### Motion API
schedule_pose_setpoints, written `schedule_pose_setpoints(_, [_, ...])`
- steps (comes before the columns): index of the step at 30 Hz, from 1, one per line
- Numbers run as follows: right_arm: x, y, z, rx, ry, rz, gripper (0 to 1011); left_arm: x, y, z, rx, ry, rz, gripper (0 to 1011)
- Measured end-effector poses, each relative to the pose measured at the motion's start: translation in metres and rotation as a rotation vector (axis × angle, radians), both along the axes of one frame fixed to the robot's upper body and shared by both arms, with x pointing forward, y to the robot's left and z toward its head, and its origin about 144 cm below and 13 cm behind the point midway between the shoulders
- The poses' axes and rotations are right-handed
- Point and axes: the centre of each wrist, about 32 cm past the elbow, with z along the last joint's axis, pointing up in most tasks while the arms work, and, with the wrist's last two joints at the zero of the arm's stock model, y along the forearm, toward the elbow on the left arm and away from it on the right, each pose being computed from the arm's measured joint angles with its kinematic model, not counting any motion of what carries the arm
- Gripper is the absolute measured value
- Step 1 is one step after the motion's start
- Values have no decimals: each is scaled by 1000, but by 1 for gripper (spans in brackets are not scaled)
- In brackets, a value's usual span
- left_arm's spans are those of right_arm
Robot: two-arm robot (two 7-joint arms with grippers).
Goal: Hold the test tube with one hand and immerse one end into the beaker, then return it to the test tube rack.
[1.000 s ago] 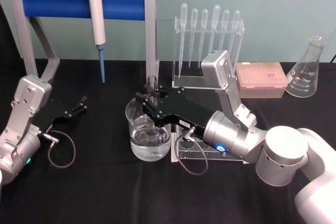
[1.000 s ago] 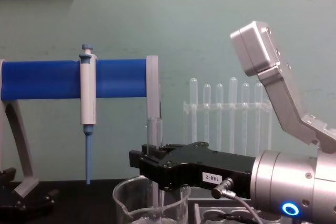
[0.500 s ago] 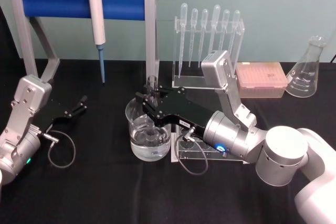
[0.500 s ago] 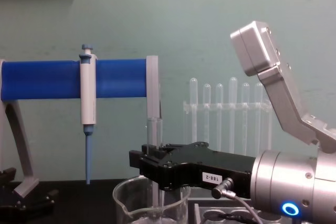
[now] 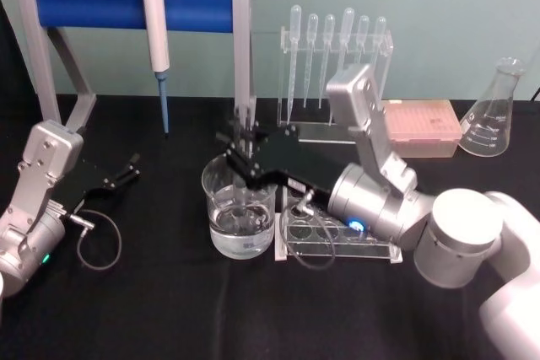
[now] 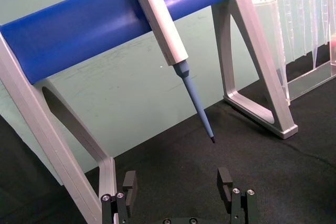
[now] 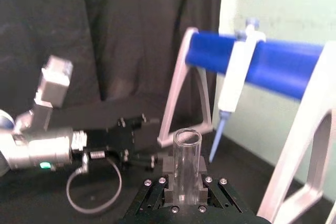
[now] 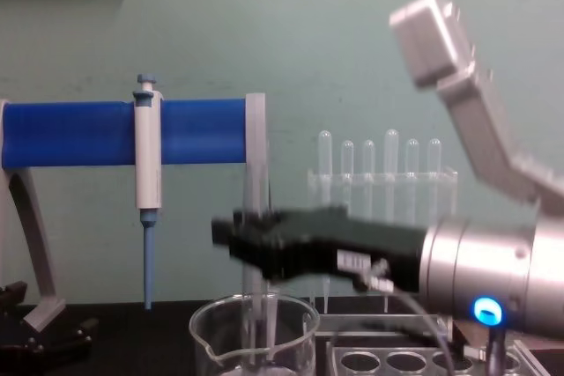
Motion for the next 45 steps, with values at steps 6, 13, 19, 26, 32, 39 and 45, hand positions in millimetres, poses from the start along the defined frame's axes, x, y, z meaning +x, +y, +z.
schedule_pose_setpoints(6, [-2, 1, 30, 6, -49, 7, 241, 0, 0, 0, 0, 0, 0, 1000])
schedule_pose_setpoints(13, [-5, 1, 63, 19, -81, 11, 241, 0, 0, 0, 0, 0, 0, 1000])
schedule_pose_setpoints(19, [-12, -7, 90, 30, -113, -4, 241, 0, 0, 0, 0, 0, 0, 1000])
schedule_pose_setpoints(26, [-27, -29, 106, 13, -134, -48, 241, 0, 0, 0, 0, 0, 0, 1000])
schedule_pose_setpoints(32, [-40, -54, 99, -16, -112, -105, 241, 0, 0, 0, 0, 0, 0, 1000])
schedule_pose_setpoints(39, [-52, -72, 74, -45, -51, -153, 241, 0, 0, 0, 0, 0, 0, 1000])
schedule_pose_setpoints(45, [-51, -74, 58, -54, -20, -168, 241, 0, 0, 0, 0, 0, 0, 1000])
